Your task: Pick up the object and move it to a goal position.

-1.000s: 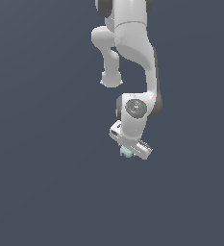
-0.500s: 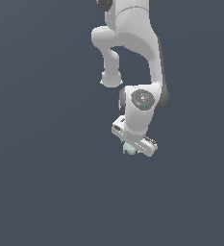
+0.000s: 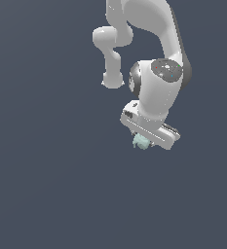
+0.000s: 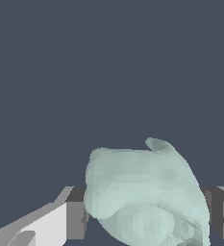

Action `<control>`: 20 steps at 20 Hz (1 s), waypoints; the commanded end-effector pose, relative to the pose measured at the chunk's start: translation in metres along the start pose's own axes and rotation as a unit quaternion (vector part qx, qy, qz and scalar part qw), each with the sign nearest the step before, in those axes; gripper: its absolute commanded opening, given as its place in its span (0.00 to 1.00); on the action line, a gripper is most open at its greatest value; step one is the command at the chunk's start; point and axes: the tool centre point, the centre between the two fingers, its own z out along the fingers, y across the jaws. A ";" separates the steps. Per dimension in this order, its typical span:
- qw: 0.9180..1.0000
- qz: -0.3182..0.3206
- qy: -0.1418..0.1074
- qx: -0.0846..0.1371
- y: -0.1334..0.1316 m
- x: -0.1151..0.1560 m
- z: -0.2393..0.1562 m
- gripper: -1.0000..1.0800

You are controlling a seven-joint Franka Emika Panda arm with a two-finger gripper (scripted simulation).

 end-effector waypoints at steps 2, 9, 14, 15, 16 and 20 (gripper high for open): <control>1.000 0.000 0.000 0.000 -0.011 -0.004 -0.040 0.00; 1.000 0.000 0.000 0.000 -0.034 -0.010 -0.114 0.00; 1.000 0.000 0.000 0.000 -0.048 -0.014 -0.159 0.00; 1.000 0.000 0.000 0.000 -0.051 -0.014 -0.166 0.00; 1.000 0.000 0.000 0.000 -0.053 -0.015 -0.173 0.00; 1.000 0.000 0.000 0.000 -0.062 -0.017 -0.199 0.00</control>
